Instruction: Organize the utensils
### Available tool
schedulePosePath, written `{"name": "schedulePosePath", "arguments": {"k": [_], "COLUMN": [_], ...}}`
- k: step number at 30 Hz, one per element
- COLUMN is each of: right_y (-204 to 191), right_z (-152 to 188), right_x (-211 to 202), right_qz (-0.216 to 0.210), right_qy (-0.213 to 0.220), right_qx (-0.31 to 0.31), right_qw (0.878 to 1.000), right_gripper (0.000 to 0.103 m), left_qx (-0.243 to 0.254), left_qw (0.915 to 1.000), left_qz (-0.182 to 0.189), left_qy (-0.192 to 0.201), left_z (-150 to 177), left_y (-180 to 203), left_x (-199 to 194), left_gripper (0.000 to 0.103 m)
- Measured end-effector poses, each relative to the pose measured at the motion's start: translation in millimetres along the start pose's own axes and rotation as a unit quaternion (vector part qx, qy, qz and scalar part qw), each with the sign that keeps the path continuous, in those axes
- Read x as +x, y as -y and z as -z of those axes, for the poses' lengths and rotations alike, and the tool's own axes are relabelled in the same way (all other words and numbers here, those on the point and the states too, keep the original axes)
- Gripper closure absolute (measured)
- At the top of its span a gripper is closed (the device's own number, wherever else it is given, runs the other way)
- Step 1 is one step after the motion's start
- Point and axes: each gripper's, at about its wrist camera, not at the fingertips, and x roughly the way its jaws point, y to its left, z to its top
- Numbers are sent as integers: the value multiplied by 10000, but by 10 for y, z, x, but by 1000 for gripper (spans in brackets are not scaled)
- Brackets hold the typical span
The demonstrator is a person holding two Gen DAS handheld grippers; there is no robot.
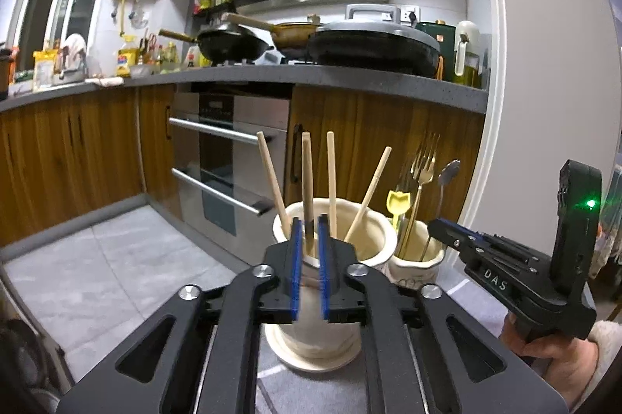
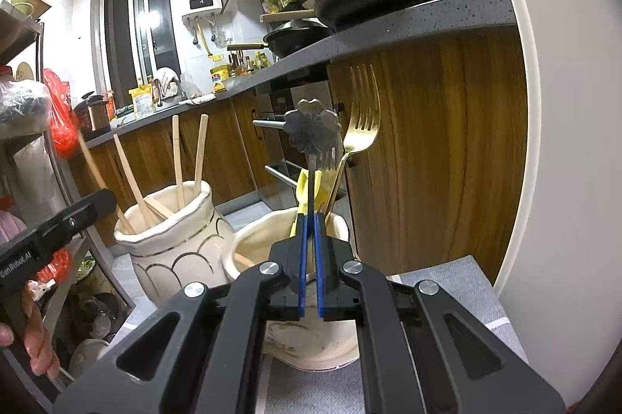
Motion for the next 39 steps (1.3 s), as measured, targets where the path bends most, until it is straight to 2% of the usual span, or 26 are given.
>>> {"name": "schedulePosePath", "arguments": {"k": [3, 4, 5, 6, 8, 12, 14, 16, 17, 18, 19, 22, 23, 26, 32, 35, 39], "right_y": [16, 23, 29, 35, 44, 85, 101, 107, 105, 97, 95, 71, 65, 25, -49, -91, -66], "right_z": [1, 0, -1, 6, 35, 126, 187, 248, 271, 301, 322, 385, 393, 423, 446, 500, 516], "right_x": [-2, -5, -1, -15, -51, -170, -245, -328, -359, -400, -429, -575, -602, -682, -773, -787, -799], "right_qz": [19, -1, -3, -13, -18, -16, -29, -59, -54, -34, -29, 81, 124, 248, 329, 339, 316], "right_qy": [-43, -71, -86, -96, -121, -292, -394, -515, -549, -599, -624, -496, -440, -238, 72, 207, 232], "right_qx": [32, 52, 69, 92, 102, 185, 187, 105, 49, -35, -88, -334, -403, -636, -1052, -1248, -1188], "right_qw": [10000, 10000, 9999, 9999, 9999, 9994, 9990, 9986, 9985, 9982, 9980, 9982, 9981, 9974, 9939, 9914, 9921], "right_gripper": [98, 93, 82, 76, 74, 71, 63, 58, 55, 53, 46, 23, 18, 5, 5, 5, 5], "left_qx": [11, 18, 17, 10, -27, -110, -143, -95, -37, 7, 5, -47, -50, 15, 256, 342, 361], "left_qw": [10000, 10000, 10000, 10000, 10000, 9999, 9998, 9998, 9997, 9996, 9996, 9995, 9994, 9989, 9975, 9972, 9970], "left_qz": [-16, -23, -27, -27, -35, -28, -14, -32, -70, -144, -175, -223, -286, -445, -651, -659, -682], "left_qy": [-4, -13, -27, -40, -38, -83, -157, -192, -222, -230, -210, -217, -206, -120, 89, 26, 62], "left_z": [-2, 1, 9, 16, 42, 116, 192, 250, 287, 333, 366, 458, 486, 553, 689, 755, 781], "left_y": [6, 4, -2, 0, -11, -17, -22, -7, 5, 17, 22, 25, 26, 41, 110, 137, 148], "left_x": [-13, -17, -30, -43, -88, -185, -260, -320, -350, -392, -427, -501, -515, -553, -581, -546, -539], "left_gripper": [89, 89, 87, 85, 71, 65, 52, 49, 38, 32, 26, 21, 14, 9, 6, 5, 5]}}
